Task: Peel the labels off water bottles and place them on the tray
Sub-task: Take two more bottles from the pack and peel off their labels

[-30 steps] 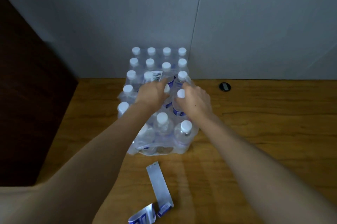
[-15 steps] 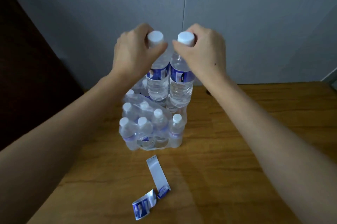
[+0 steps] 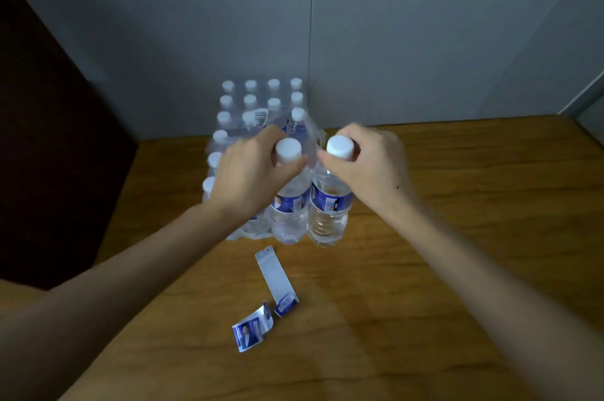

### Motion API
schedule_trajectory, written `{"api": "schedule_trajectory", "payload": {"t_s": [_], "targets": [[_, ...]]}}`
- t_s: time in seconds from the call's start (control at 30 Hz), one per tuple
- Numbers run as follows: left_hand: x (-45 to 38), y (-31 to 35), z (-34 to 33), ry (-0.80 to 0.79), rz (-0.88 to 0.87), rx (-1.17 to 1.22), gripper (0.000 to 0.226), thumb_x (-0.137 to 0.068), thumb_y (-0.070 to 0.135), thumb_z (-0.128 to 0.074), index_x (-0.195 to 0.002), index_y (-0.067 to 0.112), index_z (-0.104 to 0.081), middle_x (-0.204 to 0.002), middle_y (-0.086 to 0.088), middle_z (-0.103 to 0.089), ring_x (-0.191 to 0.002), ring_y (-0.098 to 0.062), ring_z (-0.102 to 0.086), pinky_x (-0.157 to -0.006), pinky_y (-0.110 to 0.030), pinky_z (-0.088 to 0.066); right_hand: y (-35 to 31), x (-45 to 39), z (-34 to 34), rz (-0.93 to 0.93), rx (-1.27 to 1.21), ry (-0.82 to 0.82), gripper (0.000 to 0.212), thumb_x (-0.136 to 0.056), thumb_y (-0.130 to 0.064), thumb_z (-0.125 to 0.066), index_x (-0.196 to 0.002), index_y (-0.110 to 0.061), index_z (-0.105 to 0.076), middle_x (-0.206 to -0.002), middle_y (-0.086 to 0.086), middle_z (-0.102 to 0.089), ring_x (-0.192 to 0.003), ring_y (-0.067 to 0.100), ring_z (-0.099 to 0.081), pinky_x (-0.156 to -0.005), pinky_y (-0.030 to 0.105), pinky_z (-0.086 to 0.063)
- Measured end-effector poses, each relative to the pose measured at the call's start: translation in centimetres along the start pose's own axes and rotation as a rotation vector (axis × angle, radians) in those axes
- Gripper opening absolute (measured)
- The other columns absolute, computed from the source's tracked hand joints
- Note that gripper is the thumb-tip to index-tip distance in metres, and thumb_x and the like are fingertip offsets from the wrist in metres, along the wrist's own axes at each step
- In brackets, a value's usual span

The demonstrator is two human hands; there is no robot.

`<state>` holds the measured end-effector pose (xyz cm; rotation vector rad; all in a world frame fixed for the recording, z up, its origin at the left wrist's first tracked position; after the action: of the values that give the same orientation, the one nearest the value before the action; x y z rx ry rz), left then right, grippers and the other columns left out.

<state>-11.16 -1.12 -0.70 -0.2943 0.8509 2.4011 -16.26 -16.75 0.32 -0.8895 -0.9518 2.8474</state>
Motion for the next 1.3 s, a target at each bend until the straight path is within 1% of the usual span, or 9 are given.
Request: {"api": "schedule_trajectory", "payload": {"t_s": [0.1,0.17,0.4,0.6,0.77,0.9,0.97,1.13,1.3], "targets": [[2.1,-1.4,-4.9,-0.082,0.02,-0.052,0.032,-0.084,0.046,-0.058,-0.091,0.015,-0.058,-0.067,0.003,-0.057,-0.065,-0.025,-0.06,-0.055,-0.036,-0.045,3.6,3.0,-2.5,-0.054,-0.009,-0.078,0.025,-0.074,-0.029,-0.078,-0.078,-0.009,-0.064,-0.07,-0.001,-0.064,-0.062,0.016,-0.057,-0.052,0.034,-0.047],[3.3,-2.6,-8.3,-0.147,0.04,-0.069,0.032,-0.085,0.047,-0.057,-0.091,0.016,-0.055,-0.067,0.004,-0.056,-0.066,-0.025,-0.061,-0.055,-0.036,-0.045,5.6,4.8,-4.0,-0.074,-0.009,-0.105,0.024,-0.073,-0.027,-0.079,-0.078,-0.009,-0.063,-0.071,0.001,-0.064,-0.062,0.019,-0.057,-0.051,0.039,-0.048],[6.1,-5.1,-15.8,-0.256,0.056,-0.067,0.031,-0.086,0.051,-0.052,-0.086,0.023,-0.04,-0.066,0.005,-0.053,-0.064,-0.023,-0.061,-0.052,-0.029,-0.033,11.3,9.0,-7.8,-0.184,0.046,-0.18,0.024,-0.072,-0.025,-0.08,-0.08,-0.009,-0.064,-0.073,0.003,-0.065,-0.063,0.022,-0.058,-0.051,0.028,-0.042],[6.2,-5.2,-16.2,-0.208,0.007,-0.052,0.036,-0.085,0.055,-0.052,-0.09,0.019,-0.048,-0.068,0.004,-0.055,-0.064,-0.025,-0.061,-0.052,-0.033,-0.046,12.6,10.2,-8.2,-0.228,0.028,-0.164,0.027,-0.071,-0.027,-0.081,-0.08,-0.009,-0.062,-0.071,0.002,-0.064,-0.062,0.02,-0.056,-0.051,0.031,-0.044],[7.8,-5.7,-16.3,-0.23,-0.043,0.009,0.05,-0.079,0.058,-0.057,-0.112,0.02,-0.053,-0.104,-0.003,-0.058,-0.087,-0.022,-0.058,-0.065,-0.036,-0.051,12.0,10.8,-8.3,-0.203,0.072,-0.199,0.038,-0.067,-0.037,-0.083,-0.088,-0.015,-0.06,-0.076,-0.004,-0.063,-0.064,0.013,-0.054,-0.049,0.017,-0.031],[8.9,-7.4,-18.2,-0.386,-0.004,0.114,0.07,-0.074,0.047,-0.07,-0.132,0.02,-0.044,-0.127,-0.005,-0.055,-0.115,-0.024,-0.052,-0.087,-0.03,-0.043,11.9,12.7,-6.9,-0.272,0.082,-0.111,0.059,-0.072,-0.041,-0.078,-0.12,-0.016,-0.056,-0.077,-0.009,-0.06,-0.062,0.004,-0.052,-0.052,0.013,-0.033],[9.4,-7.9,-19.2,-0.447,0.06,0.176,0.076,-0.074,0.04,-0.075,-0.137,0.024,-0.036,-0.134,-0.004,-0.052,-0.12,-0.022,-0.051,-0.09,-0.03,-0.043,11.3,14.1,-6.3,-0.259,0.089,-0.071,0.057,-0.076,-0.037,-0.075,-0.123,-0.013,-0.054,-0.072,-0.011,-0.055,-0.055,0.004,-0.05,-0.049,0.014,-0.034],[8.6,-7.6,-19.7,-0.435,0.078,0.217,0.072,-0.073,0.04,-0.076,-0.132,0.025,-0.039,-0.127,-0.003,-0.058,-0.114,-0.023,-0.056,-0.089,-0.041,-0.05,9.9,16.7,-7.3,-0.226,0.069,-0.161,0.055,-0.081,-0.034,-0.07,-0.128,-0.015,-0.049,-0.079,-0.014,-0.056,-0.055,-0.001,-0.05,-0.049,0.005,-0.029],[8.3,-7.1,-18.4,-0.386,0.054,0.217,0.067,-0.068,0.038,-0.081,-0.123,0.023,-0.046,-0.113,0.001,-0.064,-0.103,-0.02,-0.061,-0.079,-0.029,-0.047,9.4,17.1,-8.6,-0.195,0.034,-0.303,0.053,-0.085,-0.035,-0.067,-0.131,-0.026,-0.042,-0.103,-0.01,-0.063,-0.081,0.001,-0.061,-0.058,0.006,-0.037]]}}
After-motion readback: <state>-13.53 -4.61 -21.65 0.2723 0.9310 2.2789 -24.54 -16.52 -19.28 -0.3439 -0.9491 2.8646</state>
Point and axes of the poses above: each hand's wrist, its own x-axis away from the middle knuckle, its own z-axis out of the back of the hand, y = z × x, the point moved 8 cm from there along -x, towards the middle knuckle
